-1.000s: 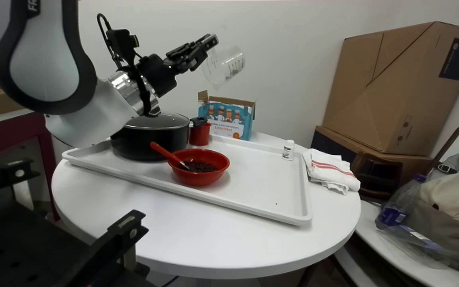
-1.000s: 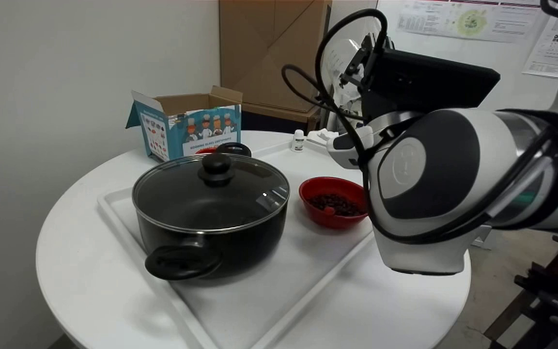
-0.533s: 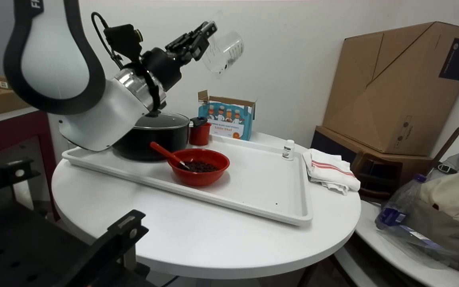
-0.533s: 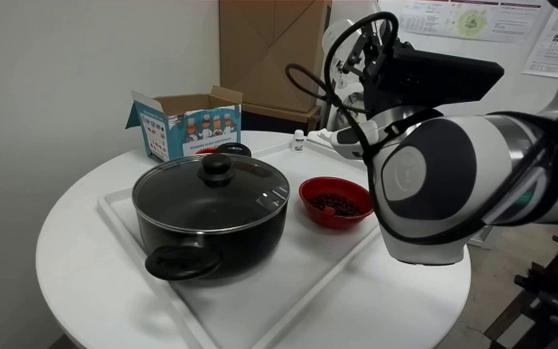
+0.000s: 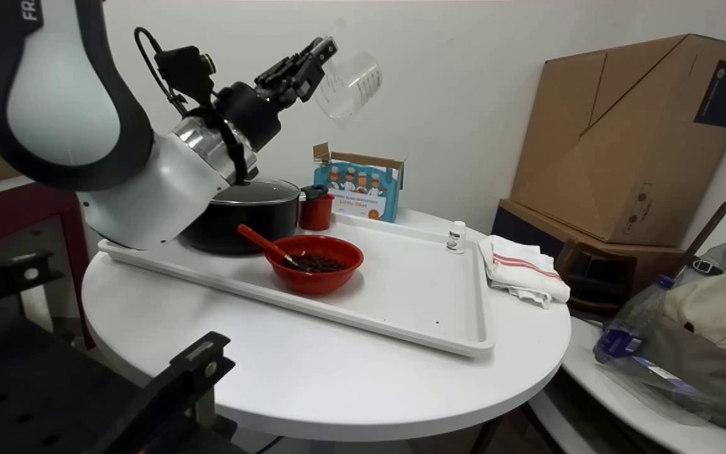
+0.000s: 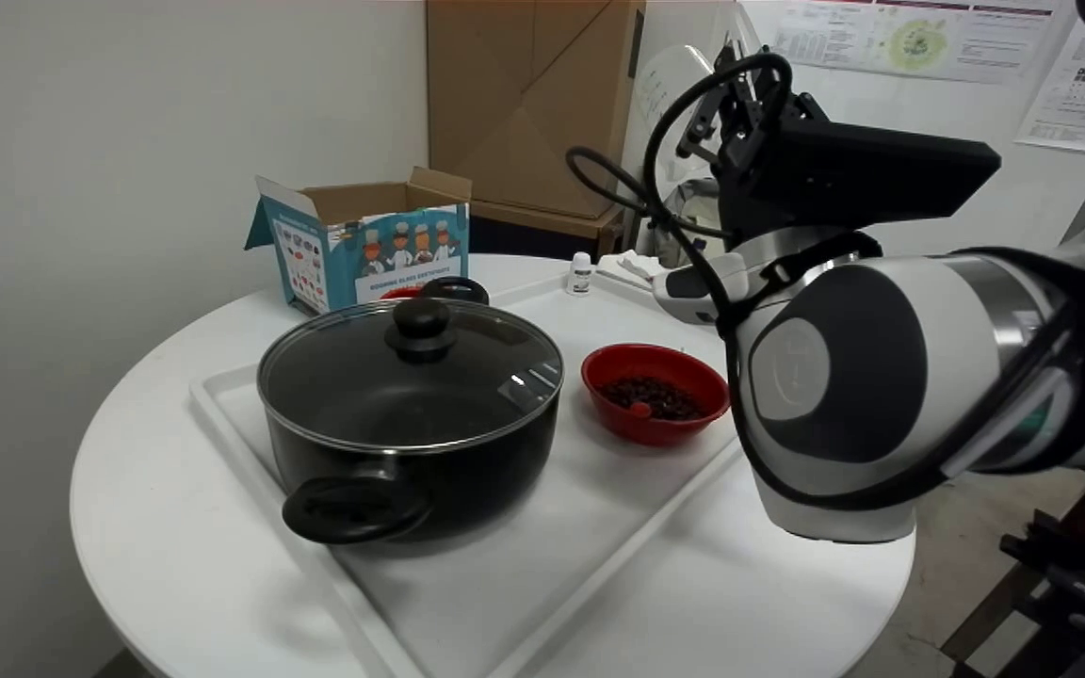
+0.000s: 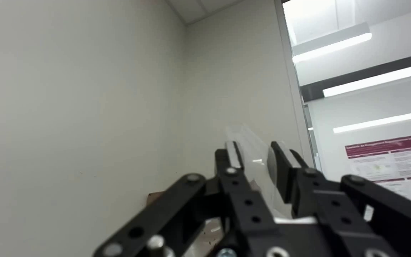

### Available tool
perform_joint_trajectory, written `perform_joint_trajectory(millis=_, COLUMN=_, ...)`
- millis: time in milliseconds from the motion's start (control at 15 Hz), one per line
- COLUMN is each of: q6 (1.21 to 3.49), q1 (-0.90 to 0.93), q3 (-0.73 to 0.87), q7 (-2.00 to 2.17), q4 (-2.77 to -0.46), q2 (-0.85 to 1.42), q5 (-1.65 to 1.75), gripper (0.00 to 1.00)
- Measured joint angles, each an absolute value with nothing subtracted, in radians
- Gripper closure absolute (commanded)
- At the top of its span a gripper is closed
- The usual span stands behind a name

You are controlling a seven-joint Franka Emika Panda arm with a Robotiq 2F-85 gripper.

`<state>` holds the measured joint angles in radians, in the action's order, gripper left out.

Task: Move the object from the measuring cup to the red bowl

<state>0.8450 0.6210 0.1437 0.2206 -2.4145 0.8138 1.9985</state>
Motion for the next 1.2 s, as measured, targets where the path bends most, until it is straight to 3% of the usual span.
perform_joint_trajectory(millis=533, q6=0.892, q1=0.314, q3=-0.090, q7=0.202, q4=-2.305, q2=0.800, q5=1.911, gripper=0.87)
perform_joint_trajectory(millis=1200, q6=1.252, q1=0.118, q3=-0.226, q7=0.027, q4=-2.134, q2=0.660, q5=1.751, gripper=0.88)
